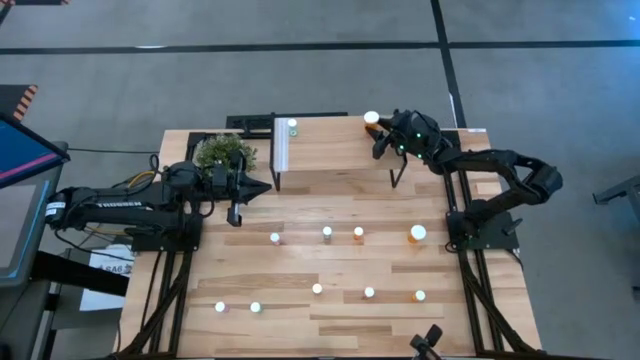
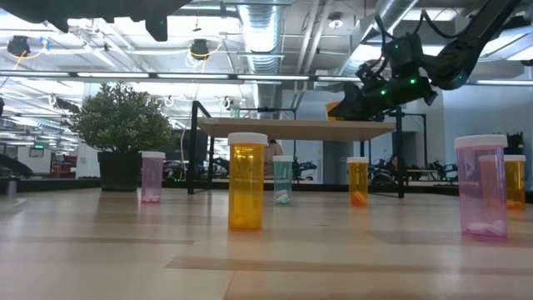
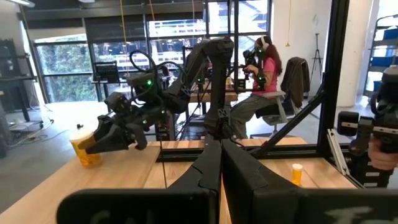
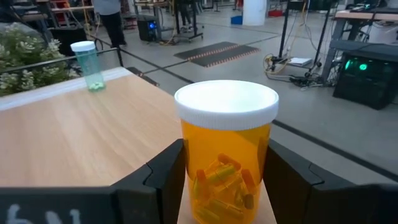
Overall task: Pick and place medicine bottles onto shelf by color
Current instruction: Put the top orange large pill bottle on the shelf
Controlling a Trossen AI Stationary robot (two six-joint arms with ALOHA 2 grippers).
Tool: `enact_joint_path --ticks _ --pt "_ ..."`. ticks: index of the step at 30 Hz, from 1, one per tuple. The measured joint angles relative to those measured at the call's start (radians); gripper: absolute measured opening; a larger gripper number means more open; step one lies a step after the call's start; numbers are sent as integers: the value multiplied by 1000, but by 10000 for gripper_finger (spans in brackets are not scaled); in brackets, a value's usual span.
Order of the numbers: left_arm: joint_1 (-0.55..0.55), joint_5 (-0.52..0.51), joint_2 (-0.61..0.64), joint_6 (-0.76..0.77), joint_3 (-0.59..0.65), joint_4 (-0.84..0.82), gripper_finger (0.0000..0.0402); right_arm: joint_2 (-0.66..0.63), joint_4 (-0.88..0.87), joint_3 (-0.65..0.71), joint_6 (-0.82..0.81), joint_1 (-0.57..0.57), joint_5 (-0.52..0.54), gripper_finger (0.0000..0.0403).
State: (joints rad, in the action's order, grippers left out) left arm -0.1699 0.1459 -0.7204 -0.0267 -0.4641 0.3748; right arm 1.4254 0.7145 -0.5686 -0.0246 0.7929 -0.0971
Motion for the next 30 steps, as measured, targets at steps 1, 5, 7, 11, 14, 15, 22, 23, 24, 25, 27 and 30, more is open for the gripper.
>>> enact_joint_path --ticks 1,5,7,11,14,15,22,23,24,25,27,30 --pt "0 0 0 0 0 0 0 0 1 0 0 0 9 201" --pt "0 0 0 0 0 0 0 1 12 2 0 0 31 201" --pt "0 0 0 0 0 0 0 2 13 2 0 0 43 201" --pt "0 0 0 0 0 0 0 2 8 2 0 0 47 205" --pt "0 0 0 1 0 -1 0 2 5 2 0 0 47 214" --pt "0 0 0 1 0 -1 0 2 5 2 0 -1 47 217" --pt "0 0 0 1 0 -1 0 2 6 2 1 -6 48 229" --pt "0 0 0 1 0 -1 0 2 5 2 0 -7 48 229" --pt "0 0 0 1 0 -1 0 2 5 2 0 -7 48 229" --pt "0 0 0 1 0 -1 0 2 5 2 -1 -6 48 229" --pt "0 1 0 1 0 -1 0 2 5 2 -1 -7 48 229" --pt "0 1 0 1 0 -1 0 2 4 3 -1 -13 48 230"
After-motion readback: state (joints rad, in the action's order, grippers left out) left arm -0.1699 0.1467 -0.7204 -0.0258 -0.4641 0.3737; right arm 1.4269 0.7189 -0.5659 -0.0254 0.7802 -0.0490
